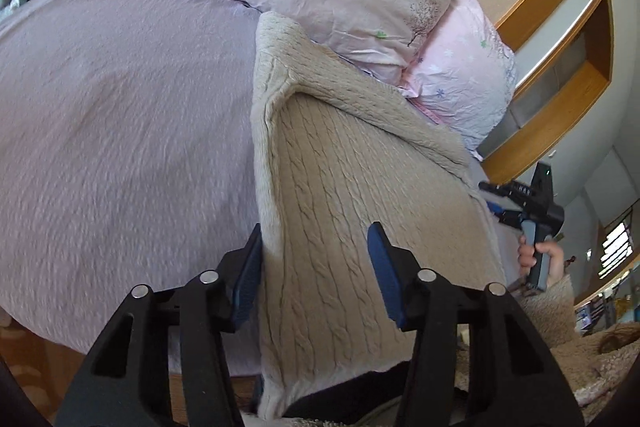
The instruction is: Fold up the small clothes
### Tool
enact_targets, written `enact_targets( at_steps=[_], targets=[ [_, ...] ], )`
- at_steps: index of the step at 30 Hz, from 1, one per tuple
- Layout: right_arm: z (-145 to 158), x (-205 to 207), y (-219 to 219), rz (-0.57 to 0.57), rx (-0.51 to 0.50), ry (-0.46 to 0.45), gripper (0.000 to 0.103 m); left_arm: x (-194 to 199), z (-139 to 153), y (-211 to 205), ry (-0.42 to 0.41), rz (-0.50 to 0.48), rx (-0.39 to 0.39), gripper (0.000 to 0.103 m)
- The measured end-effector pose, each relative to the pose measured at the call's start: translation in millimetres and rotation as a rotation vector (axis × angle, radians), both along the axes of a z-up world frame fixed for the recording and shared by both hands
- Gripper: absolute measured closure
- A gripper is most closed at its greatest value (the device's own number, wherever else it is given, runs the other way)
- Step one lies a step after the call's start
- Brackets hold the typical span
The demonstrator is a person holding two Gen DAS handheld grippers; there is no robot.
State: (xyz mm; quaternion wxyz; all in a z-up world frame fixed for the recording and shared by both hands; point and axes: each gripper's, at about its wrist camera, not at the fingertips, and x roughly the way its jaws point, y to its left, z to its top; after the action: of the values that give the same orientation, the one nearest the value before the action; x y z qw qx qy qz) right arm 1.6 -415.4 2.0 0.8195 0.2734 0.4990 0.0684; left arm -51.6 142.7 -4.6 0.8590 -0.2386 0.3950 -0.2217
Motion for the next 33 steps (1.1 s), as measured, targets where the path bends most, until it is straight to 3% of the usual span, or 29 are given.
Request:
enact_targets(
  at_steps=[1,3,8,10,12,14,15,16,20,24,26,29,31,33],
  targets=[
    [0,-20,-3,0.007,0.042,-0.019,0.051,-5,-2,1,0.001,-0.012,-0.030,0.063],
    [-6,-56,-3,0.056,0.142,-0.008,0.065,-19,-5,-1,-0.012,-0.026,-0.044,0.067],
    [-13,-130,6,0.165,0.268,-0.054,0.070,-55,-18,3,-0.023,-0.041,-0.160,0.069],
    [-13,-145,9,0.191,0.272,-0.069,0.072,-66,-23,1,-0.013,-0.053,-0.177,0.071],
    [-13,-148,15,0.220,0.266,-0.062,0.085,-73,-27,-7,-0.004,-0.064,-0.142,0.075],
    [-14,-141,25,0.257,0.252,-0.049,0.095,-74,-29,-13,0.005,-0.074,-0.133,0.085],
    [-10,-137,29,0.269,0.253,-0.065,0.096,-72,-29,-14,0.007,-0.074,-0.136,0.091],
    [-2,-133,32,0.278,0.263,-0.090,0.096,-70,-25,-15,-0.001,-0.079,-0.143,0.096],
    [50,-86,32,0.255,0.308,-0.275,0.096,-43,16,-19,-0.086,-0.100,-0.149,0.096],
    [77,4,20,0.135,0.387,-0.419,0.096,38,65,-15,-0.156,-0.003,-0.167,0.096],
    [64,55,10,0.050,0.440,-0.398,0.096,97,71,-8,-0.125,0.106,-0.188,0.096],
    [31,121,5,-0.088,0.449,-0.295,0.096,183,53,-4,-0.007,0.229,-0.170,0.096],
    [7,142,-1,-0.178,0.434,-0.218,0.096,225,34,-7,0.077,0.266,-0.131,0.096],
    [-9,152,-5,-0.251,0.411,-0.149,0.089,245,14,-9,0.167,0.273,-0.164,0.096]
  ],
)
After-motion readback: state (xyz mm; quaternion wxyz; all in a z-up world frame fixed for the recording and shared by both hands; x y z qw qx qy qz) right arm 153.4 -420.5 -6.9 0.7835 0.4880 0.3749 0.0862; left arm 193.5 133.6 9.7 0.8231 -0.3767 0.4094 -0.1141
